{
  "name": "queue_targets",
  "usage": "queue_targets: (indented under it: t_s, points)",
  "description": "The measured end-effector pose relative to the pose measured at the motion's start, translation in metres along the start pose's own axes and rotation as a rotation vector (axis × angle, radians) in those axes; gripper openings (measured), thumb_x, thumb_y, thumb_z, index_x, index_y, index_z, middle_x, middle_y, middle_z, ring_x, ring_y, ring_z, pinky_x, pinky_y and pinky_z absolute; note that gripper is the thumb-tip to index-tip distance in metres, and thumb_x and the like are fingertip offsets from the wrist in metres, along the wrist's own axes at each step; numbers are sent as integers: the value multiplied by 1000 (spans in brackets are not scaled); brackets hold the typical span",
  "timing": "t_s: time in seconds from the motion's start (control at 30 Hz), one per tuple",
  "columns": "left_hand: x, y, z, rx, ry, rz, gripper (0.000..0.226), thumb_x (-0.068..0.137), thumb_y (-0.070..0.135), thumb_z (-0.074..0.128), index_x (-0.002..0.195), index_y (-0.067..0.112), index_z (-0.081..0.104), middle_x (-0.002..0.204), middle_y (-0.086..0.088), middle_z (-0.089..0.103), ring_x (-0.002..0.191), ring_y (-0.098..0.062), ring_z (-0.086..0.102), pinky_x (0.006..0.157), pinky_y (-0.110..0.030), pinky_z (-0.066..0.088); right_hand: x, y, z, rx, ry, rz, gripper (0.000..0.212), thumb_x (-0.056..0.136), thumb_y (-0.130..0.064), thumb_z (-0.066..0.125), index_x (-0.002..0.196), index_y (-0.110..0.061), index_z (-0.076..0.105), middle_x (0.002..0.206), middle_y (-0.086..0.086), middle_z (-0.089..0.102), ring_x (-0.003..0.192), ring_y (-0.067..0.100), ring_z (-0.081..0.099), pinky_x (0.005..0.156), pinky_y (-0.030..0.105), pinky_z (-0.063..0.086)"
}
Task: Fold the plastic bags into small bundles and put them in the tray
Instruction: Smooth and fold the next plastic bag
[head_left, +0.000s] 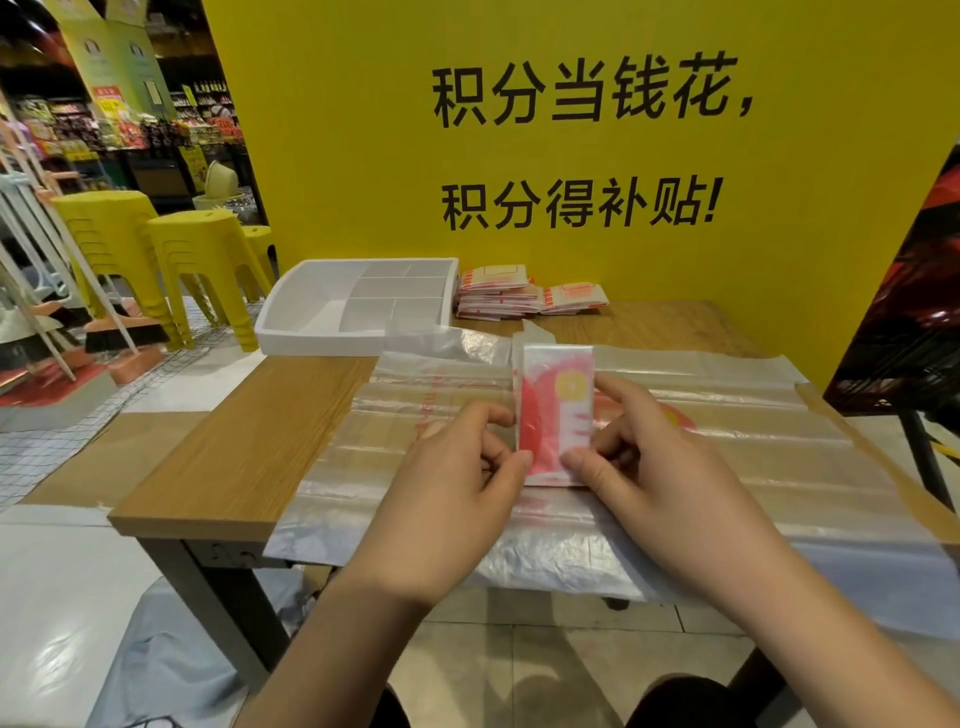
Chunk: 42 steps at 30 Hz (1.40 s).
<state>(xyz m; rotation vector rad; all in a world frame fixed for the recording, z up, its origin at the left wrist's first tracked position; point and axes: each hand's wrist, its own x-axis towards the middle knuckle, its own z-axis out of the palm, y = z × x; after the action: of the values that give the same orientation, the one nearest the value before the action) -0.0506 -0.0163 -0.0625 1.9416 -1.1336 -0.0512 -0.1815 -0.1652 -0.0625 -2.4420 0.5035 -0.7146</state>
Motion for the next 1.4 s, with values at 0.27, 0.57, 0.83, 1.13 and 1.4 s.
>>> queue_targets:
  t_s: [0.27, 0.57, 0.83, 1.13, 1.4]
  points:
    - [1, 7, 11, 178, 99, 79, 29, 98, 33, 51, 127, 39, 50, 73, 12, 56, 93, -13, 48, 87, -41, 47, 4, -16, 4, -235, -54, -10, 57, 99, -40, 43, 153, -37, 24, 103, -11, 65, 89, 12, 61, 72, 39, 51]
    - [4, 3, 12, 250, 90, 83, 23, 99, 33, 52, 118, 34, 65, 86, 15, 56, 100, -16, 45, 89, -41, 47, 4, -18, 10, -411, -38, 5, 35, 101, -36, 39, 128, -25, 57, 111, -4, 55, 101, 18, 55, 74, 35, 45]
    - [9, -1, 6, 328, -93, 144, 18, 101, 30, 45, 115, 31, 56, 140, 16, 46, 136, -5, 30, 114, -38, 30, 8, -9, 5, -367, -106, -76, 39, 101, -36, 41, 132, -22, 58, 159, -7, 34, 143, 13, 34, 114, 32, 27]
    - [32, -11, -18, 321, -439, 94, 35, 95, 59, 48, 127, 50, 39, 157, 23, 25, 146, -1, 13, 122, -43, 19, 26, 21, -12, -278, -341, -174, 62, 94, -67, 33, 150, -39, 34, 160, -21, 26, 147, -2, 19, 122, 32, 22]
    - [43, -12, -27, 387, -573, 107, 67, 91, 68, 48, 150, 47, 24, 157, 22, 23, 146, -1, 12, 122, -37, 19, 43, 37, -26, -216, -520, -169, 85, 78, -88, 37, 151, -48, 27, 158, -31, 20, 145, -11, 11, 122, 26, 15]
